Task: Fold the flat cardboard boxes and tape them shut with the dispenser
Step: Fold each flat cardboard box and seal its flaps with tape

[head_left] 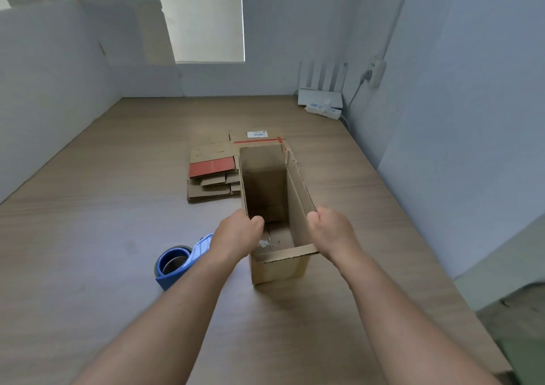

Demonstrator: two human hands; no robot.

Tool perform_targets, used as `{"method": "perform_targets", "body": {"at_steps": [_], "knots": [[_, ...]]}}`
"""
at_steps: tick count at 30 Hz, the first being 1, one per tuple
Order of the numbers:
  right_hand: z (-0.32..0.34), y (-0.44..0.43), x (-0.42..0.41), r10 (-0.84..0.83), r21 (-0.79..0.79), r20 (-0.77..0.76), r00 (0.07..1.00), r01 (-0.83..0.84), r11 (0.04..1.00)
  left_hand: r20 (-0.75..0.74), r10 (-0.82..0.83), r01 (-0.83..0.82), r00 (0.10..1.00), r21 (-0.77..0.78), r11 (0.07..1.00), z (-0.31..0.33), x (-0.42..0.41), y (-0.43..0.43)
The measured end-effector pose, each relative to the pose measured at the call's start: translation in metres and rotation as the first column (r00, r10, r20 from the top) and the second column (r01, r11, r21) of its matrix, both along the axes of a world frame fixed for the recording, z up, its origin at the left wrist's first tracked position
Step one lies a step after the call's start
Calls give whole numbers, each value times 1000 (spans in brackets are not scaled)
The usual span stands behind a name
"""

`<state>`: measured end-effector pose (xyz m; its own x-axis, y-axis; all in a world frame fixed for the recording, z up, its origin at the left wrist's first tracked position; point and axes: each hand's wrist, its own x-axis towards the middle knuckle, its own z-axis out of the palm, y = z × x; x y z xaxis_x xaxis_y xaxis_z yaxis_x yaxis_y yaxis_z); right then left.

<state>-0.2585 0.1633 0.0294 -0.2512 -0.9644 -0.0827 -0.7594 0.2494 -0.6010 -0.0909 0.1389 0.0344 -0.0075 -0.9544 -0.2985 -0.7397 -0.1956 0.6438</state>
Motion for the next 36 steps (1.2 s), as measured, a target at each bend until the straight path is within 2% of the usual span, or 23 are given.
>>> {"method": "perform_targets", "body": {"at_steps": [3, 9, 16, 22, 27, 32, 36], "knots": [[-5, 10, 1, -52, -121, -9, 999, 51, 991, -37, 27, -29, 999, -48, 998, -2, 8, 4], [-1, 20, -9, -58, -205, 103, 993, 78, 976, -169, 99, -112, 981, -70, 991, 7, 6, 25], [26, 30, -32, 145, -288, 316, 938, -51, 956, -279, 258, -317, 925, -194, 928, 35, -6, 66], [37, 44, -35, 267, -325, 458, 848, -120, 938, -330, 387, -466, 861, -209, 859, 47, -16, 111], [46, 55, -8, 434, -349, 585, 685, -270, 897, -373, 535, -631, 758, -215, 745, 54, 6, 161], [46, 76, 40, 577, -401, 606, 547, -417, 816, -338, 653, -735, 678, -310, 603, 64, 31, 213], [44, 93, 82, 631, -381, 609, 480, -521, 764, -319, 750, -808, 579, -348, 476, 58, 54, 252]]}}
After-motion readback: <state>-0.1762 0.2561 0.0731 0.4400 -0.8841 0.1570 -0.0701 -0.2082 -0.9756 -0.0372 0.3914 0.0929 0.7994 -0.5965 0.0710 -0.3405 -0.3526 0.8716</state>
